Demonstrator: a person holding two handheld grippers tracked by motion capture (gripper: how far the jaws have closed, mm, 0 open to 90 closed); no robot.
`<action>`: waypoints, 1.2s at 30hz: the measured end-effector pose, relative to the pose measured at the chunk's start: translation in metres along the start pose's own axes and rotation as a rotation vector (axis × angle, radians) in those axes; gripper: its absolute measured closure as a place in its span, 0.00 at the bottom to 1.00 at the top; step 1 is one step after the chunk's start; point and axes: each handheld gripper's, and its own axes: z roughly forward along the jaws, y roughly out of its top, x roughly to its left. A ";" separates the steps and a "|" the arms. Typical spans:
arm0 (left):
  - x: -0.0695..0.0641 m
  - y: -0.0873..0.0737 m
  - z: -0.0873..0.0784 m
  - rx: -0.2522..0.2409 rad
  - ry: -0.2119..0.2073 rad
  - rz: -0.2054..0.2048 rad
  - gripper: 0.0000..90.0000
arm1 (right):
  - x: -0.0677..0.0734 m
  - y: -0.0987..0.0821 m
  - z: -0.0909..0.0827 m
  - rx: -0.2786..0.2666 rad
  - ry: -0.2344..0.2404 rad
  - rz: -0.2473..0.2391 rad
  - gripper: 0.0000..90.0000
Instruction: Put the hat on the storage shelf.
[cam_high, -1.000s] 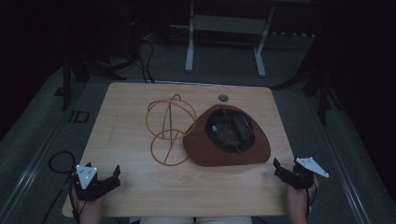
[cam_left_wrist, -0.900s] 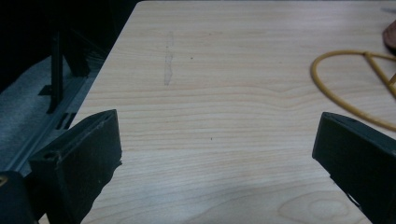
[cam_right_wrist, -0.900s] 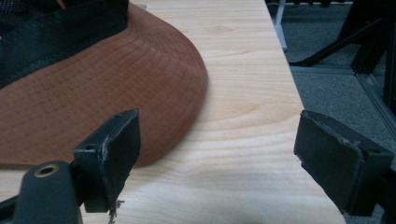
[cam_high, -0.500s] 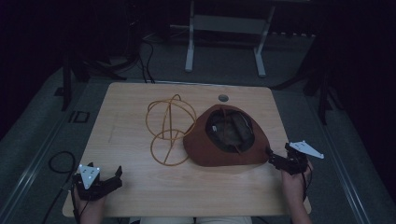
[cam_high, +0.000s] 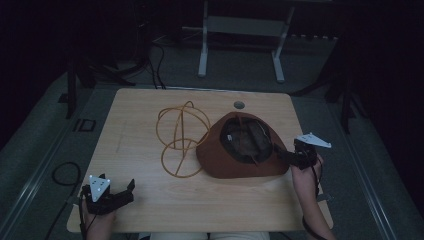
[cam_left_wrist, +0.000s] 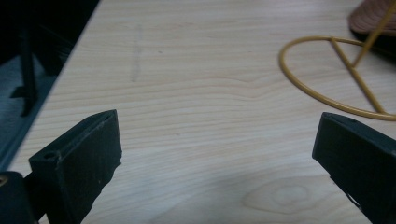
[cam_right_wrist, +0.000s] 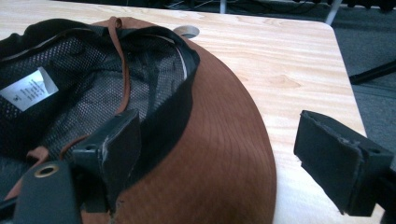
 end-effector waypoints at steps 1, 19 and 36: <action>-0.001 0.000 0.000 0.004 -0.010 -0.002 0.02 | 0.001 0.003 0.003 0.002 0.004 -0.005 0.16; -0.006 0.001 0.002 0.064 -0.046 0.014 0.02 | 0.023 0.037 0.057 0.142 0.051 -0.063 0.15; -0.011 0.001 0.004 0.087 -0.077 0.057 0.02 | 0.031 0.052 0.115 0.288 -0.016 -0.129 0.25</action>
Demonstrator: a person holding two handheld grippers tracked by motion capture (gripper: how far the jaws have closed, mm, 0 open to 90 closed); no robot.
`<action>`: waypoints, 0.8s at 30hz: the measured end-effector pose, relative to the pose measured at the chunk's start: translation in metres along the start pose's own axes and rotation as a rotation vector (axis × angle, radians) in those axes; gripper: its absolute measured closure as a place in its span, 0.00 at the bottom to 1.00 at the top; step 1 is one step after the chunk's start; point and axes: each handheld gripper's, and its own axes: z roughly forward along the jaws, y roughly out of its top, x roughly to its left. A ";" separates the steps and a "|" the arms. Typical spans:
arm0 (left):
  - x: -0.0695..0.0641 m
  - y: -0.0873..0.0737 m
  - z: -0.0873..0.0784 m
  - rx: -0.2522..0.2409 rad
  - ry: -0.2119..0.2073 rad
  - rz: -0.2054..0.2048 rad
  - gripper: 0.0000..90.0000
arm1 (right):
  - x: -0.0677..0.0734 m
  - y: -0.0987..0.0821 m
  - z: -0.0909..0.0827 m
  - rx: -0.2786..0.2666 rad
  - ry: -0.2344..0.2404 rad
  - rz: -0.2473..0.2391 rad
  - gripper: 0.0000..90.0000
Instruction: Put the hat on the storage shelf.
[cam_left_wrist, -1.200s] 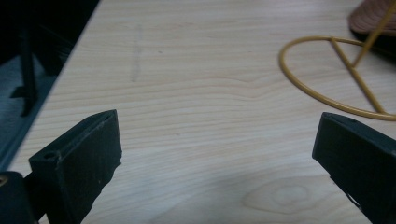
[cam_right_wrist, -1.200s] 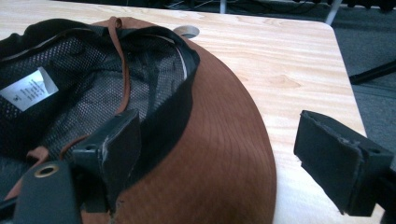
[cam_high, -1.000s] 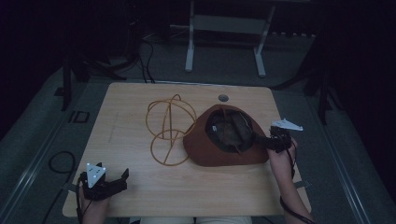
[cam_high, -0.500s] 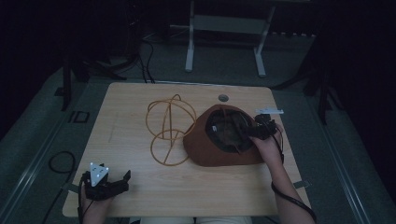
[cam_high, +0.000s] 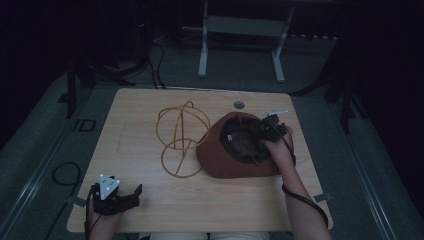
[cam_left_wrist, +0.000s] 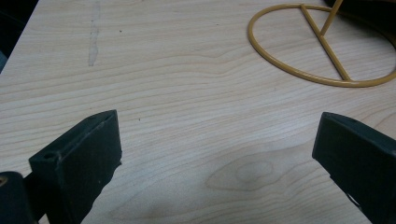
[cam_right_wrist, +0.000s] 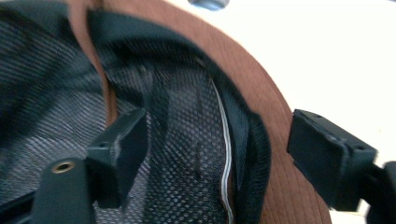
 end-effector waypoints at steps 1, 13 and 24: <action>0.000 0.000 0.000 0.000 -0.006 -0.002 0.02 | 0.001 -0.001 0.003 0.021 -0.016 -0.028 0.30; 0.001 0.000 0.000 -0.001 -0.008 -0.010 0.02 | 0.007 -0.001 0.019 0.141 -0.087 -0.102 0.69; 0.001 0.000 -0.001 -0.008 -0.006 -0.019 0.02 | 0.000 -0.004 0.010 0.078 -0.103 -0.002 0.94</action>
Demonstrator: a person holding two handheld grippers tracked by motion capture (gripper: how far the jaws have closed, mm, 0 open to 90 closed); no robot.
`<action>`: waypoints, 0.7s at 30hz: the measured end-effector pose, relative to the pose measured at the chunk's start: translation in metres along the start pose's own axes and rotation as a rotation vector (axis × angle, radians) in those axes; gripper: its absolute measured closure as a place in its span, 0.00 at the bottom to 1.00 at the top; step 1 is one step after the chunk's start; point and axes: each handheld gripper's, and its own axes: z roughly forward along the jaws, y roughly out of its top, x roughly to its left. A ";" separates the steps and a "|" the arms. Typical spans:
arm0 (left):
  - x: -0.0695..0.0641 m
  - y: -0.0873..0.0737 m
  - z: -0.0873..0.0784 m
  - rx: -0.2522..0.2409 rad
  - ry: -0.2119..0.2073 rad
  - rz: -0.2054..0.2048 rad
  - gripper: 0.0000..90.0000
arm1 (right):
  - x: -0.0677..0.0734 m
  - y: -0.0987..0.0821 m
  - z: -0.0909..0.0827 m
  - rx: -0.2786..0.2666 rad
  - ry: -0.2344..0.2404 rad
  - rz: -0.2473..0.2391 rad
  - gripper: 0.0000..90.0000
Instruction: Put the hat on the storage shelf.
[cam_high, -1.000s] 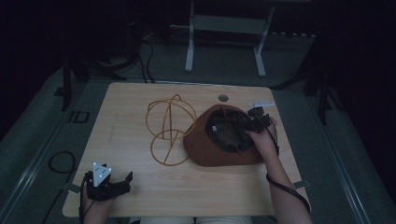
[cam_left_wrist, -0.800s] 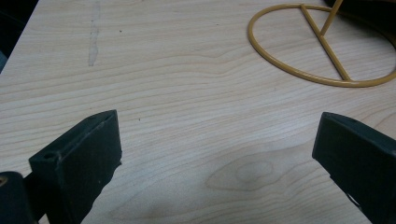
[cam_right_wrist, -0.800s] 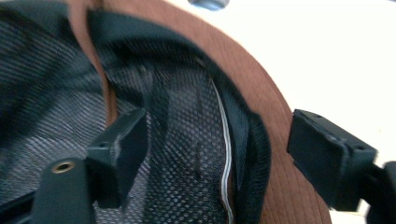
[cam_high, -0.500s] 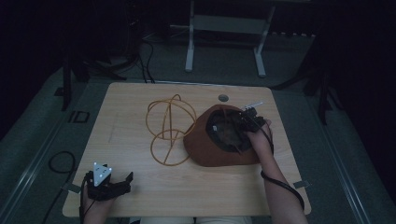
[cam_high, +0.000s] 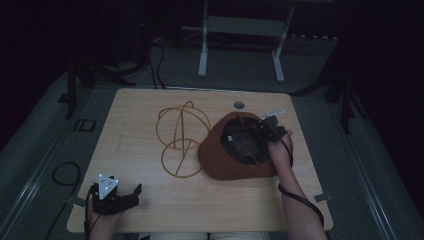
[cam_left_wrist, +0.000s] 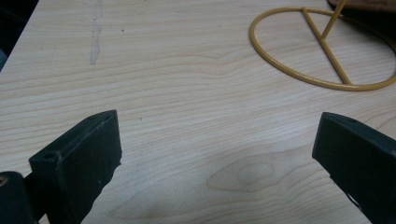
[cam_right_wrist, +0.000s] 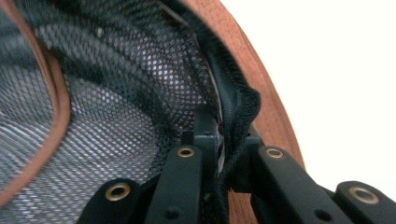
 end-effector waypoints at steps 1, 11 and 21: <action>0.000 0.000 0.000 0.001 0.002 0.003 0.02 | -0.002 0.000 -0.004 -0.019 0.010 0.022 0.94; -0.011 0.006 -0.005 -0.007 -0.010 0.021 0.06 | -0.029 -0.006 -0.055 -0.190 0.094 0.169 0.95; -0.047 0.024 -0.015 -0.032 -0.104 0.133 0.07 | -0.044 -0.023 -0.099 -0.318 0.144 0.236 0.94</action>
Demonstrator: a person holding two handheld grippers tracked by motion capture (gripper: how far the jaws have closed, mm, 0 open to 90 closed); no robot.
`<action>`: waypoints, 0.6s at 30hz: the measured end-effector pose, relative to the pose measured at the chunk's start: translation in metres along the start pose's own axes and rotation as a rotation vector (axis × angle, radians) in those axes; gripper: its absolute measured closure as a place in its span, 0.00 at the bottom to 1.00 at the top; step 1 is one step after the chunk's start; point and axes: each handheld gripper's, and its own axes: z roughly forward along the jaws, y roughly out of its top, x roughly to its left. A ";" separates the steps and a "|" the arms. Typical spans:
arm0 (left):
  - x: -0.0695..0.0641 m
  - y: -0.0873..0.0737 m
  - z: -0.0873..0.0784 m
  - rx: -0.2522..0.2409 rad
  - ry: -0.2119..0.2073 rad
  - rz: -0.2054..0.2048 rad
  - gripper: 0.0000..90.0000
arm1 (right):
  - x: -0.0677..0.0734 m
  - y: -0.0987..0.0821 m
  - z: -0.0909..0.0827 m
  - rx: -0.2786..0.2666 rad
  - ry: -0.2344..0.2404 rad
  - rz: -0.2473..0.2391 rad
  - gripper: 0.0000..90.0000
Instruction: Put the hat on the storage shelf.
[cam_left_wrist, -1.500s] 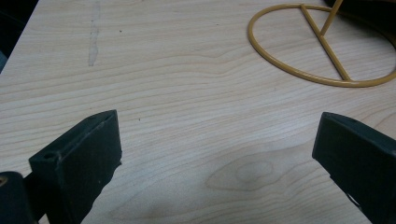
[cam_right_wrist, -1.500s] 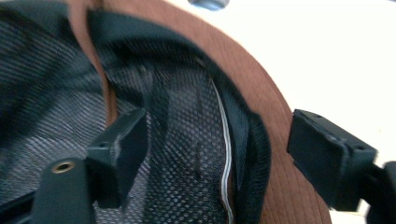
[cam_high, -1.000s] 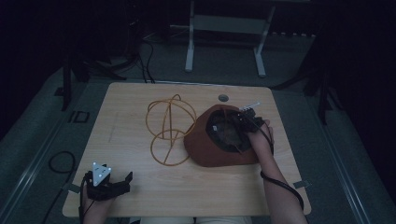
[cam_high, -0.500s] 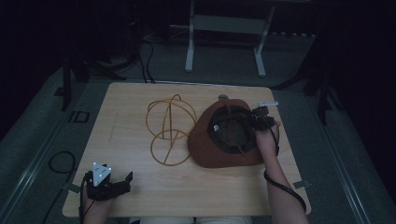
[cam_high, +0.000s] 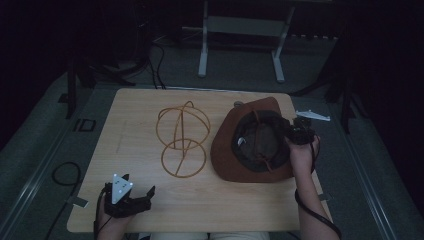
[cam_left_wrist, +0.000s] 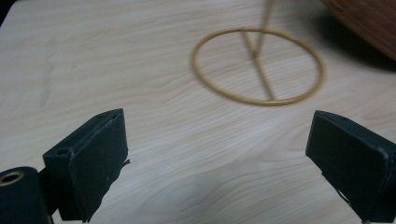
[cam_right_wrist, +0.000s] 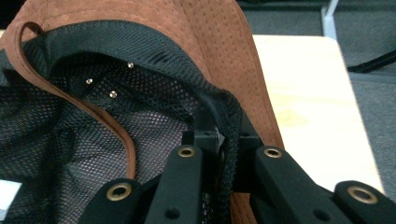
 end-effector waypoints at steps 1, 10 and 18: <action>-0.006 0.003 0.000 -0.003 -0.006 0.015 0.07 | -0.001 0.000 -0.004 -0.009 0.004 0.001 0.94; -0.046 0.034 0.005 -0.026 -0.132 0.077 0.08 | -0.003 -0.002 -0.039 -0.073 0.013 0.009 0.94; -0.085 0.063 0.016 -0.007 -0.216 0.176 0.09 | 0.000 -0.015 -0.056 -0.093 0.030 0.001 0.94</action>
